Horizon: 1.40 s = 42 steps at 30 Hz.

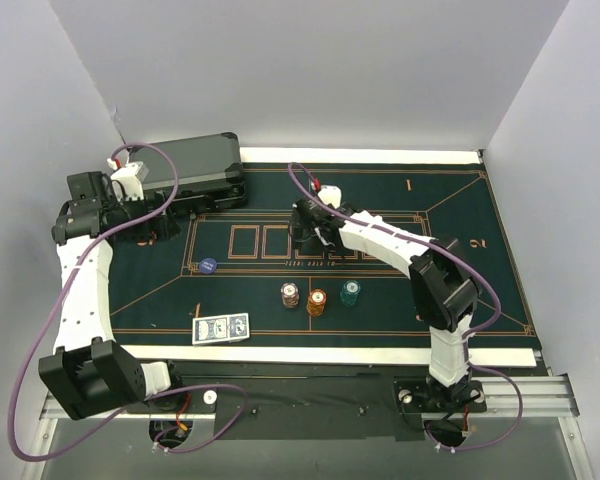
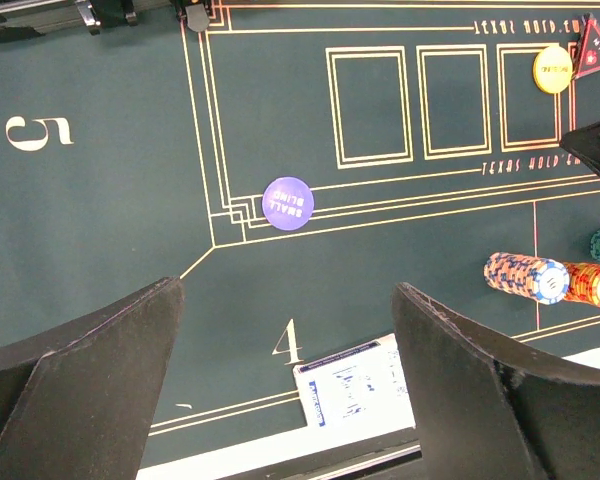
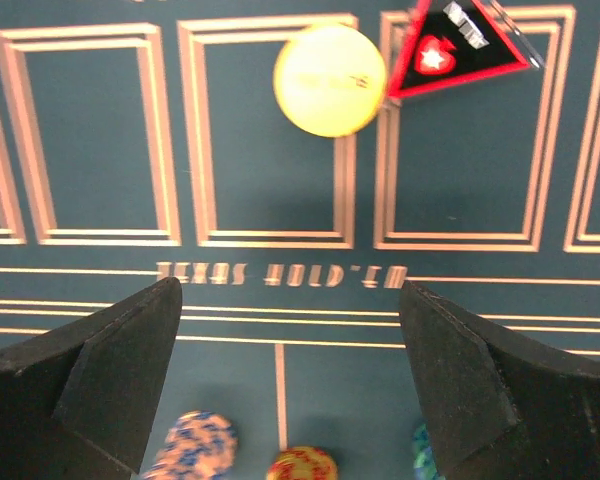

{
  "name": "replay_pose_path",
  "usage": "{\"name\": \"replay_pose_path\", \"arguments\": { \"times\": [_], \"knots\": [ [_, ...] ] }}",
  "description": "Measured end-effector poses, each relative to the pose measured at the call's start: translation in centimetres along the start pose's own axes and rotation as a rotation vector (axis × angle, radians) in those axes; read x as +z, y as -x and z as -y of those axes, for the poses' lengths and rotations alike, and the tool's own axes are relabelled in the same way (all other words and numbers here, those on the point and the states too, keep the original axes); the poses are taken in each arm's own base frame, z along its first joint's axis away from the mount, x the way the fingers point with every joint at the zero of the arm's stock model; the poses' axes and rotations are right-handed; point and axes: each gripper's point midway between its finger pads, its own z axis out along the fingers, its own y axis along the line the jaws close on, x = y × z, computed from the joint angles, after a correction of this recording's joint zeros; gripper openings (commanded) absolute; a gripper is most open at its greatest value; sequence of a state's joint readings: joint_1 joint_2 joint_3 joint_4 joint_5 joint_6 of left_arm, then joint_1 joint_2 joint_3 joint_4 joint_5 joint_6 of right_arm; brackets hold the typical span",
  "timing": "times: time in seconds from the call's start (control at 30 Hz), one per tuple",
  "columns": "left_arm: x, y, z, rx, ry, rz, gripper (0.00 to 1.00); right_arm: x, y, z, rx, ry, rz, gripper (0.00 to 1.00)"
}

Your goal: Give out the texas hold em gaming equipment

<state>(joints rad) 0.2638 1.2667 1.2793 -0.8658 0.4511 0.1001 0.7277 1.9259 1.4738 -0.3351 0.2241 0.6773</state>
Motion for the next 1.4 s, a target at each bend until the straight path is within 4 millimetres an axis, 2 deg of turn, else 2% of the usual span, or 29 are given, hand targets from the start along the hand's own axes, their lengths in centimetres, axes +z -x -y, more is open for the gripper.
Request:
{"name": "replay_pose_path", "arguments": {
  "times": [0.13,0.3,0.53,0.77,0.93,1.07,1.27,1.4],
  "knots": [
    [0.7,-0.4,-0.3,-0.004,-0.003,-0.027,0.96,1.3,-2.2,3.3,-0.005,-0.078,-0.064,0.82],
    [0.8,-0.6,-0.3,-0.005,-0.004,-0.035,0.96,1.7,-2.2,4.5,0.009,-0.1,-0.072,0.79],
    [0.9,-0.7,0.0,0.006,-0.012,-0.041,0.96,2.6,-2.4,4.2,0.004,-0.105,-0.082,0.71],
    [0.9,-0.8,0.1,0.005,-0.013,-0.048,0.96,4.7,-4.0,4.7,-0.011,-0.136,-0.126,0.69],
    [0.8,-0.9,0.1,0.004,-0.013,-0.05,0.96,4.8,-4.0,4.6,-0.012,-0.136,-0.126,0.68],
    [0.8,-0.9,0.1,0.004,-0.013,-0.051,0.96,4.9,-3.8,4.5,-0.014,-0.135,-0.125,0.62],
    [0.8,-0.9,0.1,0.004,-0.013,-0.05,0.96,6.3,-1.9,3.0,-0.031,-0.129,-0.105,0.49],
    [0.8,-0.8,0.1,0.006,-0.013,-0.048,0.96,7.6,-0.3,2.0,-0.034,-0.125,-0.083,0.47]
  ]
}}
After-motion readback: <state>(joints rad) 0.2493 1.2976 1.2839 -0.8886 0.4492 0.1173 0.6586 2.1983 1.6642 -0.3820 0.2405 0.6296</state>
